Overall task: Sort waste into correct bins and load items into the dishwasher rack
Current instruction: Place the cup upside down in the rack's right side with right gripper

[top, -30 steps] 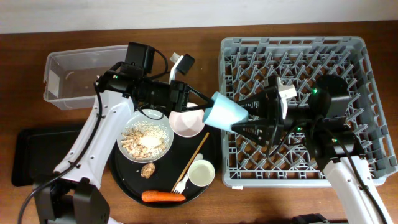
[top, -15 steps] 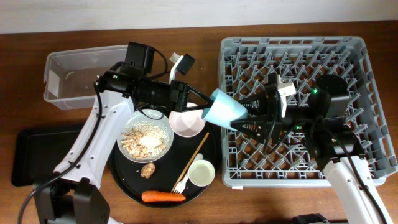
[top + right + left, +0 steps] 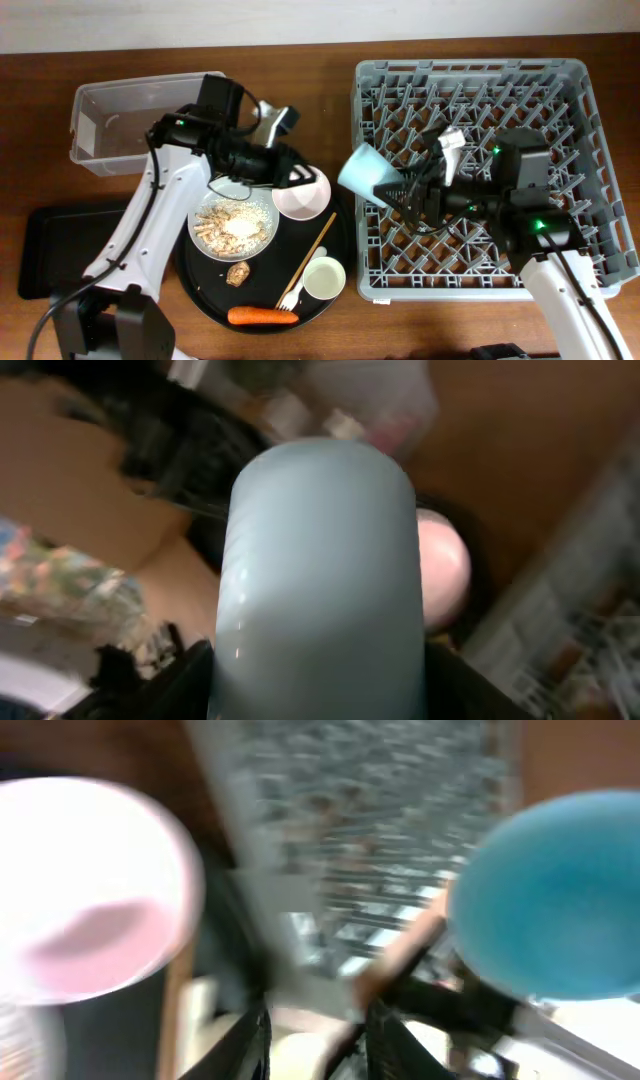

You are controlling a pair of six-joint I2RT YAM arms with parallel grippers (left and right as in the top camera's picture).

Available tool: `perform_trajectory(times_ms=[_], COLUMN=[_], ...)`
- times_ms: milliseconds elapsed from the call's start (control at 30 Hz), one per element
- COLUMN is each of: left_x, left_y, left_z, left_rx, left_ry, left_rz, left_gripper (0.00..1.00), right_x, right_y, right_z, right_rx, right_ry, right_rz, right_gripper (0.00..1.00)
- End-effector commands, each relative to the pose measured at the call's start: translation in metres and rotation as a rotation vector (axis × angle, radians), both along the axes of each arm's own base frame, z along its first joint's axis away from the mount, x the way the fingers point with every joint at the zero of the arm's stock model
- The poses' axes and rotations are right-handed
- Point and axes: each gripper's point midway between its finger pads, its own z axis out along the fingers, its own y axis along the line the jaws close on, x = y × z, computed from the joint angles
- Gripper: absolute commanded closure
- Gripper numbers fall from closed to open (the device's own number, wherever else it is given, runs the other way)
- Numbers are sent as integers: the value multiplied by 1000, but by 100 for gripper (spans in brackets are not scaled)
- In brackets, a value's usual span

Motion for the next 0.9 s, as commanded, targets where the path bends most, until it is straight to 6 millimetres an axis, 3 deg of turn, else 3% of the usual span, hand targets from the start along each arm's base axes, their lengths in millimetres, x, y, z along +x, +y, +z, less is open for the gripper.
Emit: perform_trajectory(times_ms=[0,100,233,333,433,600,867], left_x=[20,25,30,31,31,32,28], left_y=[63,75,78,79,82,85,85], left_z=[-28,-32,-32,-32,-33,-34,-35], left_rx=[354,420,436,441,460,475,479], left_ry=[-65,-84,-105,-108,-109,-111,-97], left_rz=[130,155,164,166,171,175,171], left_gripper=[69,69,69,69,69,69,69], right_x=[15,3,-18,-30,-42,-58,-55], right_y=[-41,-77,-125,-150,-177,-241,-295], right_z=[-13,-17,2,24,30,6,-37], right_rx=[-248,-441,-639,-669,-685,-720,-665], right_ry=[75,174,258,289,353,561,799], right_rz=[-241,-379,-578,-672,-766,-900,-1000], right_gripper=[45,45,45,45,45,44,39])
